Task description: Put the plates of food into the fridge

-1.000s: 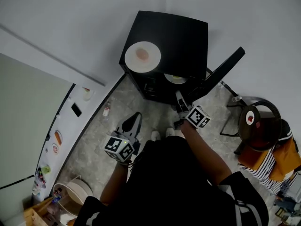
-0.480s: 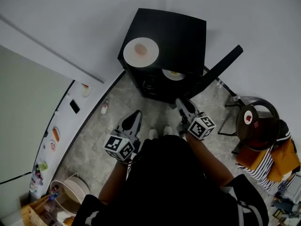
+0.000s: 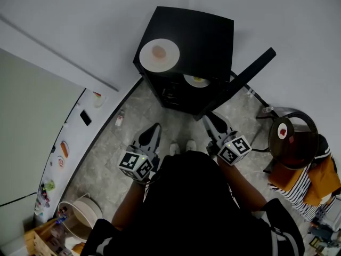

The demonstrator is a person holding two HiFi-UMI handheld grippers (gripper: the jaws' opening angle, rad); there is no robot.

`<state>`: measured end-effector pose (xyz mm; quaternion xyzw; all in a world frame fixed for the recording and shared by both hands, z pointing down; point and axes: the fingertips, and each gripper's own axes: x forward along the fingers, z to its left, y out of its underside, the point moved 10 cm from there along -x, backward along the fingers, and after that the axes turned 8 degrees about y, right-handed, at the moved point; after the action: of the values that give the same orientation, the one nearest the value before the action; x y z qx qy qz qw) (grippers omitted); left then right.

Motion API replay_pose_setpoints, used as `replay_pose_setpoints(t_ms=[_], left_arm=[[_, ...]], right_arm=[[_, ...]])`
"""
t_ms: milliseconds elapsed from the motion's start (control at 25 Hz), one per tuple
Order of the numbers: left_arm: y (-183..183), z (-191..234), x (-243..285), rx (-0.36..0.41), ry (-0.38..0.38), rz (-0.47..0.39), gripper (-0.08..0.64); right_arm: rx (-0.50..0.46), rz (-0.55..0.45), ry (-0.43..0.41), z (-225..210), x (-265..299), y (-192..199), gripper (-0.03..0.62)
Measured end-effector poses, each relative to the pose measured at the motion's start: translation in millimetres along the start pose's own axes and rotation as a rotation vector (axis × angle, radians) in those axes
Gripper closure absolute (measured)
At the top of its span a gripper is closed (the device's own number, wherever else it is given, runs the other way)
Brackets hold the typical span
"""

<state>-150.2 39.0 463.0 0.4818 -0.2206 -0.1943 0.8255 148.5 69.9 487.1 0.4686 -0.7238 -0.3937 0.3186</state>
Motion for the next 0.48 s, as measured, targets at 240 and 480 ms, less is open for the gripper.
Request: replay_pose_setpoints(t_ms=[240,480], left_arm=[[3,0,-2,-0.001,-0.039,0.013,0.537],[3,-3,-1,-0.009,-0.055,-0.022,0.537]], right_arm=[[0.007,0.009,0.0,0,-10,4,0.506],[0.018,0.019,-0.016,-5,-12,5,0.506]])
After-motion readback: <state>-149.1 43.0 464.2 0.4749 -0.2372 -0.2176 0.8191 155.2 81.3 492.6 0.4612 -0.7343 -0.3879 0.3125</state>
